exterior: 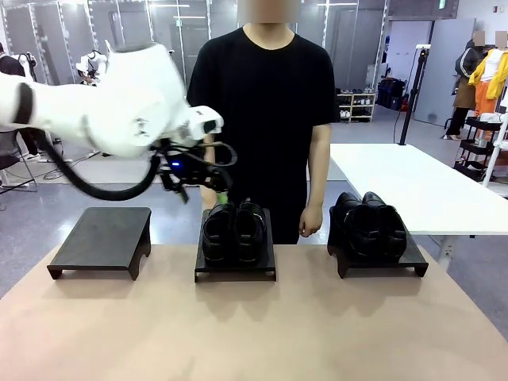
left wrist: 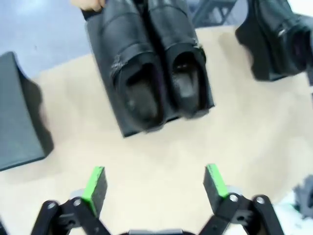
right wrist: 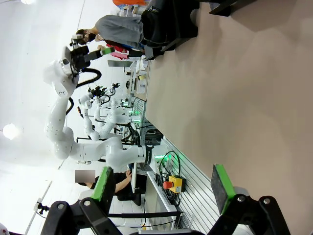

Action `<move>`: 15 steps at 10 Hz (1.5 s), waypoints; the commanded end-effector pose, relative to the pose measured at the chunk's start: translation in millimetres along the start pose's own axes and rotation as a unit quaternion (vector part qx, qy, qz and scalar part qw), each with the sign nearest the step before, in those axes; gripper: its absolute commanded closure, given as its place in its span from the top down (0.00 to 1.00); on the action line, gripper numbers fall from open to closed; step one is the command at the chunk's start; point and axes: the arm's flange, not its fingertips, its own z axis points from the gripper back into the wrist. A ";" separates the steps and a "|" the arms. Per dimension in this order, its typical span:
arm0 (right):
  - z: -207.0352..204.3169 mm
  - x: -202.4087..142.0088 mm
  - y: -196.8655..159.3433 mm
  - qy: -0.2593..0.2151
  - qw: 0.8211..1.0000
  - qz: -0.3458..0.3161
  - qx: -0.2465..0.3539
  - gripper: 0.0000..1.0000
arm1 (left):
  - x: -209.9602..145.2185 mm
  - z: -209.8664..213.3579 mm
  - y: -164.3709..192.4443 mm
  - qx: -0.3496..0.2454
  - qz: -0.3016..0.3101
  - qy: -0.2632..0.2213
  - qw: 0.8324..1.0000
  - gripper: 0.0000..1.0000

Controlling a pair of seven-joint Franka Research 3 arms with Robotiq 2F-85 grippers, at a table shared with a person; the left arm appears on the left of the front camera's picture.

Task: Place the shoes on the stand as instructed by the person.
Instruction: Pick up another pair of Shoes and place it on the Shoes Stand indicated by the person.

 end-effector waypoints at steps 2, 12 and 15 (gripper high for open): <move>0.1 -3.3 2.5 0.005 1.000 0.003 -0.001 1.00 | -65.1 52.1 87.2 -0.148 0.013 -0.011 0.989 1.00; 0.1 -3.3 2.5 0.005 1.000 0.003 -0.001 1.00 | -263.2 73.5 348.2 -0.495 0.097 -0.089 0.859 1.00; 0.1 -3.3 2.5 0.005 1.000 0.003 -0.001 1.00 | -327.9 39.1 410.9 -0.545 0.159 -0.122 0.814 1.00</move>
